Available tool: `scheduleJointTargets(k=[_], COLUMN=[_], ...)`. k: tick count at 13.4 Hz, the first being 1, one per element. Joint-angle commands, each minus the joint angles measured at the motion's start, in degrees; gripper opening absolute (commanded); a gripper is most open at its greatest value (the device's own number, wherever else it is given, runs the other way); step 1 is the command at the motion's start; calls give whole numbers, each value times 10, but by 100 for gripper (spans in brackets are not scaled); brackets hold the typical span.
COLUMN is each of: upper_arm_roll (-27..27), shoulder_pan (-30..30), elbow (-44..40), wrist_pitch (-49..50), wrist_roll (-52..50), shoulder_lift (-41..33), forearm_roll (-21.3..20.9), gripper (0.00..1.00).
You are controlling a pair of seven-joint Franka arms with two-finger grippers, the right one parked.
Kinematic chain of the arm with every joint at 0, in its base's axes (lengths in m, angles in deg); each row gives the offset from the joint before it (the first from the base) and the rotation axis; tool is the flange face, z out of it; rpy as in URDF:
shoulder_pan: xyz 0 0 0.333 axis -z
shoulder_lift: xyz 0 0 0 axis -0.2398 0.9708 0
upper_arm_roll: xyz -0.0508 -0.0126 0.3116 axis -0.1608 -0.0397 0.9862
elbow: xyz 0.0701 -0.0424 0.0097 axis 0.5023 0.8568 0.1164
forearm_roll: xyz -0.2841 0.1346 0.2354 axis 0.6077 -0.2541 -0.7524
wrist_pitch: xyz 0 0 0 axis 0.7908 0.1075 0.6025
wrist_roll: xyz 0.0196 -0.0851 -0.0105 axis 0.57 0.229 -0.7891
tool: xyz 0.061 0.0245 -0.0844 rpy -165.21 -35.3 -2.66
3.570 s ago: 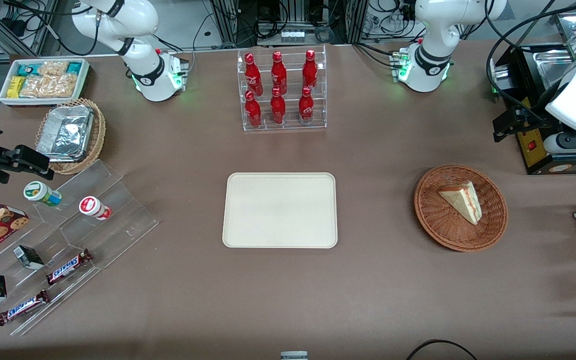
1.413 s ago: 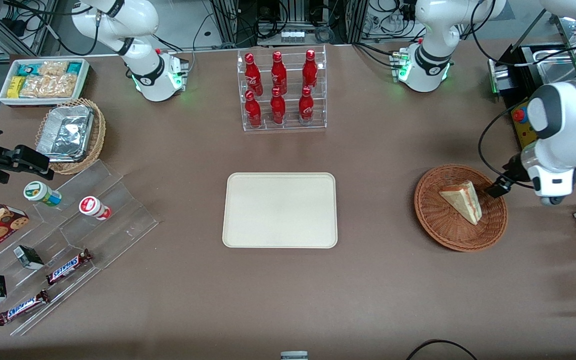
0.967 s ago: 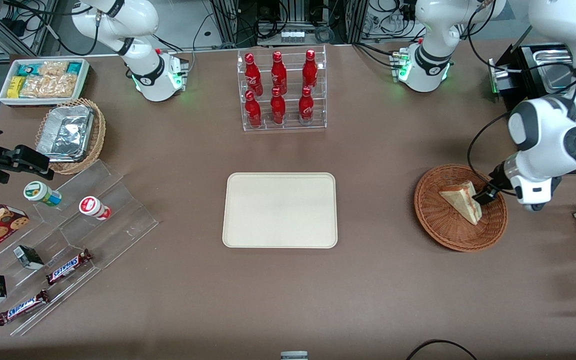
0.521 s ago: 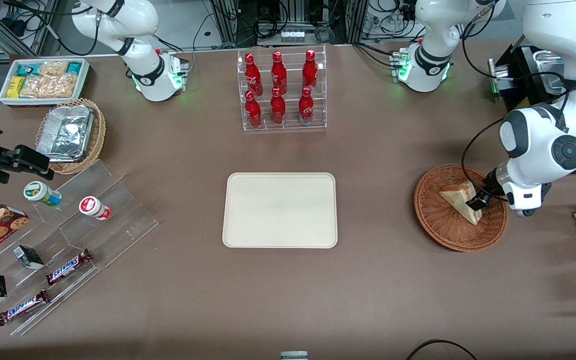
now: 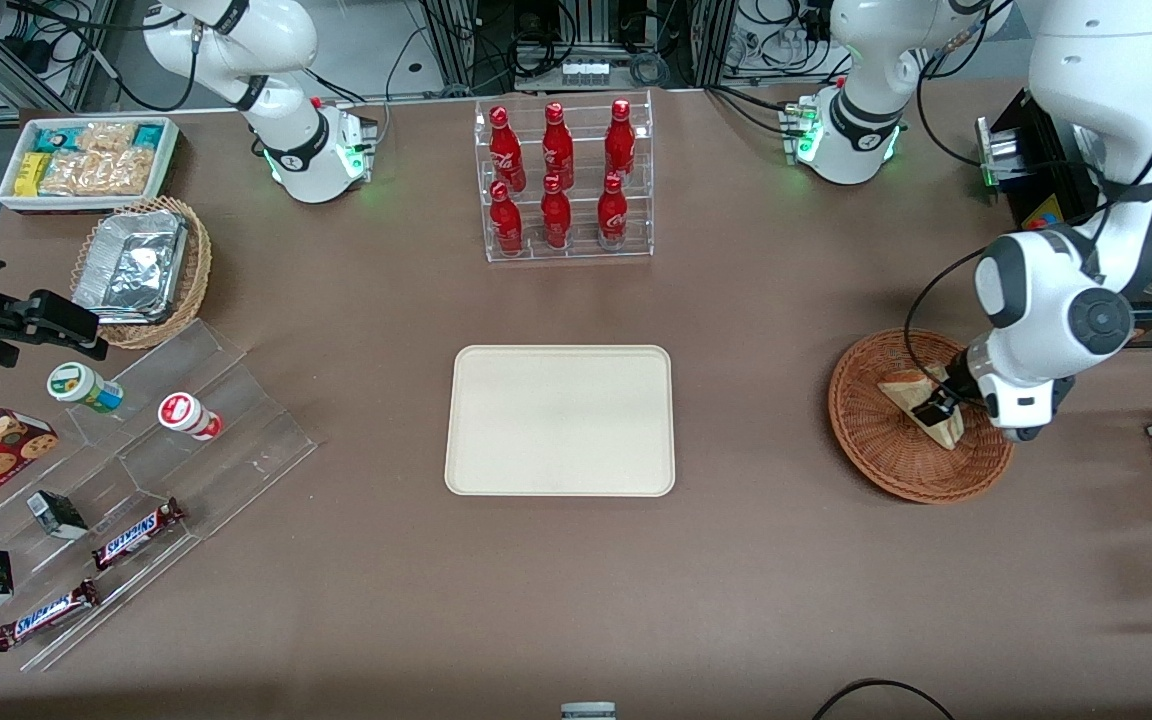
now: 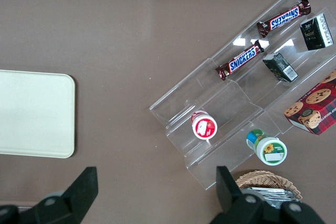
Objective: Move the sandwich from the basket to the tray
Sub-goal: 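Close the left gripper on the sandwich and lift it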
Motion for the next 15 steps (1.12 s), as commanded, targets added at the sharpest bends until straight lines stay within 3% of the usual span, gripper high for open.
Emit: scheduleJointTargets(k=[1, 4, 6, 8, 11, 15], upper_arm_roll=[3, 3, 3, 1, 1, 1], shoulder_pan=[8, 2, 6, 23, 54, 152], elbow=[-1, -9, -47, -92, -120, -188], wrist_pitch=[-2, 37, 102, 165, 183, 194], wrist_roll=[-7, 0, 2, 0, -3, 2], shoulder_lift=[3, -15, -32, -39, -38, -10], forearm_roll=[2, 2, 0, -3, -2, 0], gripper=[71, 50, 49, 40, 34, 31])
